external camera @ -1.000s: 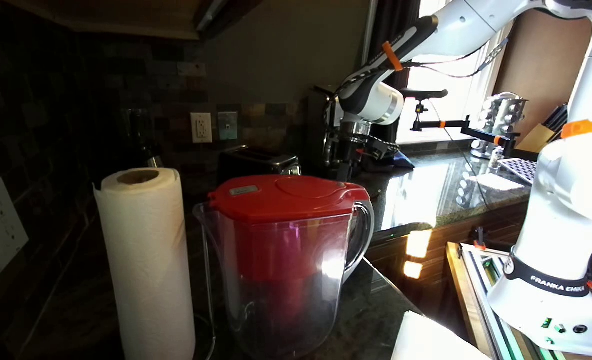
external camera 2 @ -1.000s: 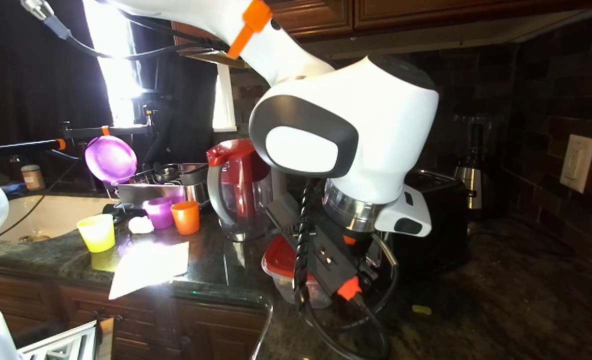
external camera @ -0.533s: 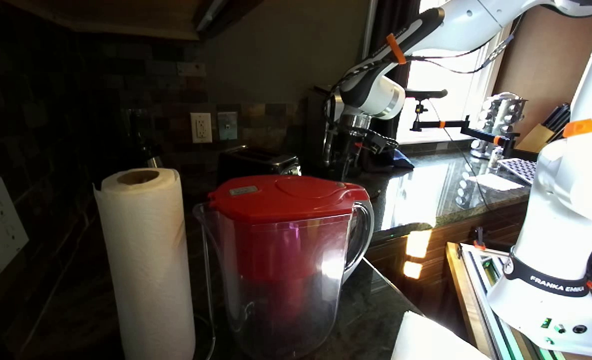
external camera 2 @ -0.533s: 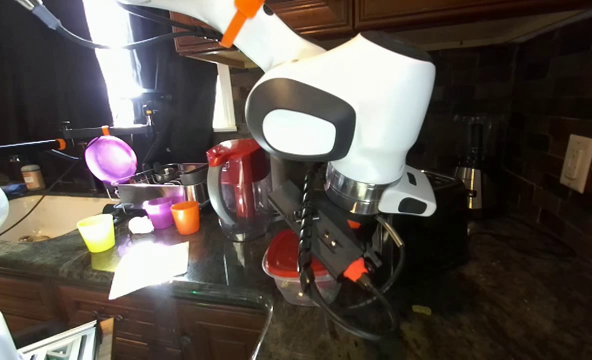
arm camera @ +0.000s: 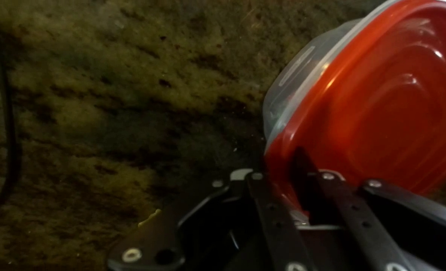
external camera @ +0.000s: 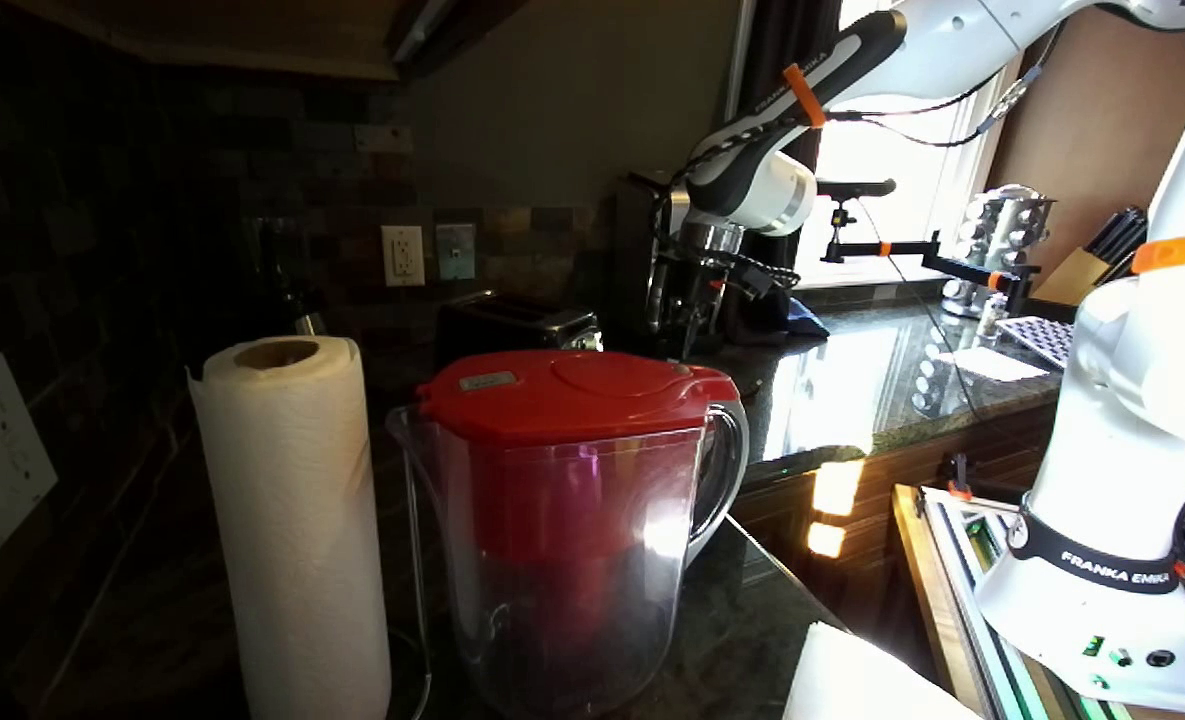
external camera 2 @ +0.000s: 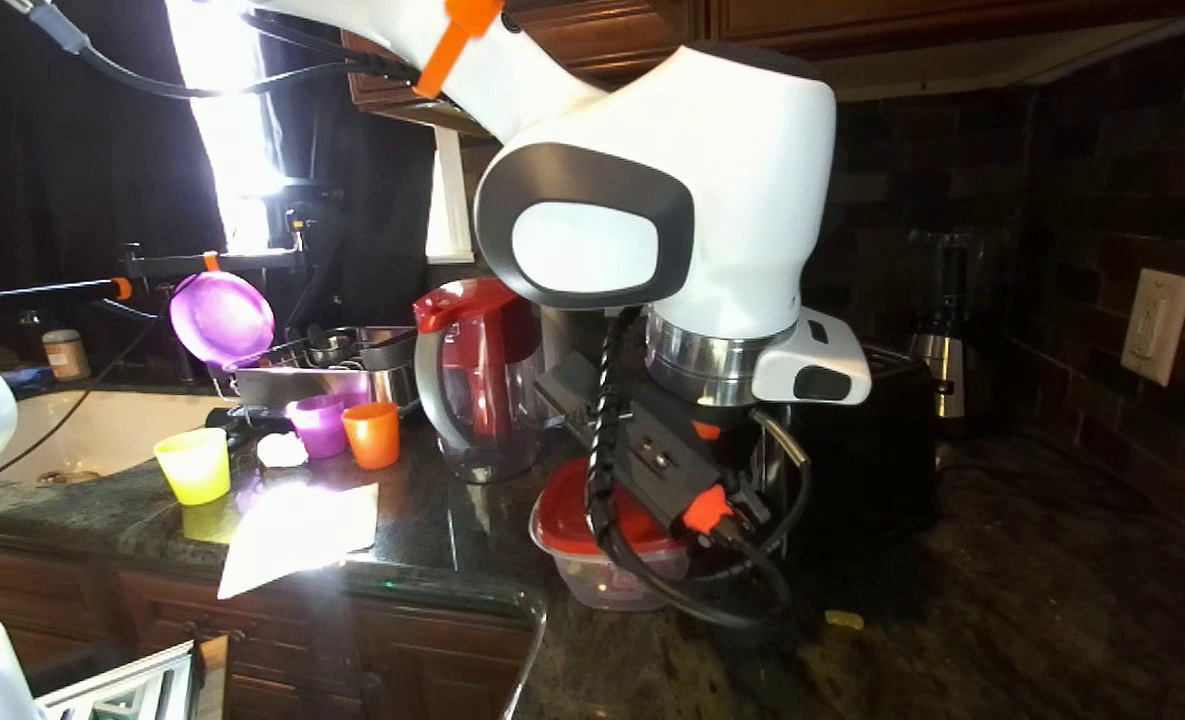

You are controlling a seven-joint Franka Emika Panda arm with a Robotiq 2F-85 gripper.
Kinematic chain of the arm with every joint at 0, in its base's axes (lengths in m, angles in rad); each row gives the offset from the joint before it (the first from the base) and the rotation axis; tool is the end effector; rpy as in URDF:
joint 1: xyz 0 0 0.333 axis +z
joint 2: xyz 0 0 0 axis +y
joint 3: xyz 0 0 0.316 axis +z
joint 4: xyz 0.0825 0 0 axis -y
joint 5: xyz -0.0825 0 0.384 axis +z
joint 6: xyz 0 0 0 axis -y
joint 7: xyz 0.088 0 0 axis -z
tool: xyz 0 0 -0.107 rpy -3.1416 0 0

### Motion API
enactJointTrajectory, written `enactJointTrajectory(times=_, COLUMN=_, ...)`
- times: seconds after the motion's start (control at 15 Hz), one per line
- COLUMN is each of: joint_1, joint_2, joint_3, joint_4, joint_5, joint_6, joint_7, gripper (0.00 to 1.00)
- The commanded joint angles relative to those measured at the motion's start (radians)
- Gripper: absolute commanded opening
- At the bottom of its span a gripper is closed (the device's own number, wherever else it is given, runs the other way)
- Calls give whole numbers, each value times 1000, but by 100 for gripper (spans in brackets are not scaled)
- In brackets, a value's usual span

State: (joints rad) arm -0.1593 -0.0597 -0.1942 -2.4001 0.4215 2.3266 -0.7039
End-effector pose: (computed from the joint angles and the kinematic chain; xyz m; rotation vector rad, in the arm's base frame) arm 0.4568 -0.1608 0.3378 -2.8530 -0.0812 -0.2082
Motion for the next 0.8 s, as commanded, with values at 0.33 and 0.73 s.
enactJointTrajectory(times=0.33, joint_1=11, joint_2=-68, joint_3=2, joint_4=-27, joint_5=-17, joint_6=-41, joint_7=84, gripper=5)
enactJointTrajectory(times=0.73, joint_1=12, joint_2=-86, joint_3=-6, joint_4=5, joint_5=-8, joint_6=-159, joint_7=161, gripper=5)
